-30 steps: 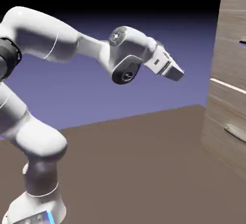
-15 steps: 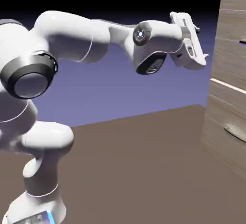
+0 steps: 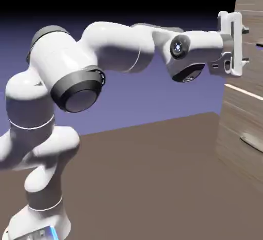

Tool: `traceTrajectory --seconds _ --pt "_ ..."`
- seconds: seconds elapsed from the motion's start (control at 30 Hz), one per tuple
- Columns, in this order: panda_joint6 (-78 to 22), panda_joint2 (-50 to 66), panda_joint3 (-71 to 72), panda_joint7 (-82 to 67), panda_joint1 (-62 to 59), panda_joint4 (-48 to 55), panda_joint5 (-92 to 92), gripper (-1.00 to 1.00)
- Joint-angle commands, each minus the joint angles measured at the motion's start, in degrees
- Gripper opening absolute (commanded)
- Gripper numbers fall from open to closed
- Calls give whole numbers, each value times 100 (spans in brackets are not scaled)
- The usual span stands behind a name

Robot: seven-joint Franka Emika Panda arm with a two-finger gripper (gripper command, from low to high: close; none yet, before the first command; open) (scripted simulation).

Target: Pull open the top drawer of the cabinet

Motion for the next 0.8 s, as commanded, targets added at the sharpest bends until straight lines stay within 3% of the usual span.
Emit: traceTrajectory --seconds 0.0,0.37,0.67,0.7,0.77 --pt "57 2 -188 81 208 105 30 0" --pt "676 22 -2235 964 2467 1246 353 0" --pt "220 -417 -3464 525 3970 2678 718 0" --pt "220 -417 -3464 525 3970 2678 718 -100" --pt "292 -353 -3298 582 3771 2470 661 -100"
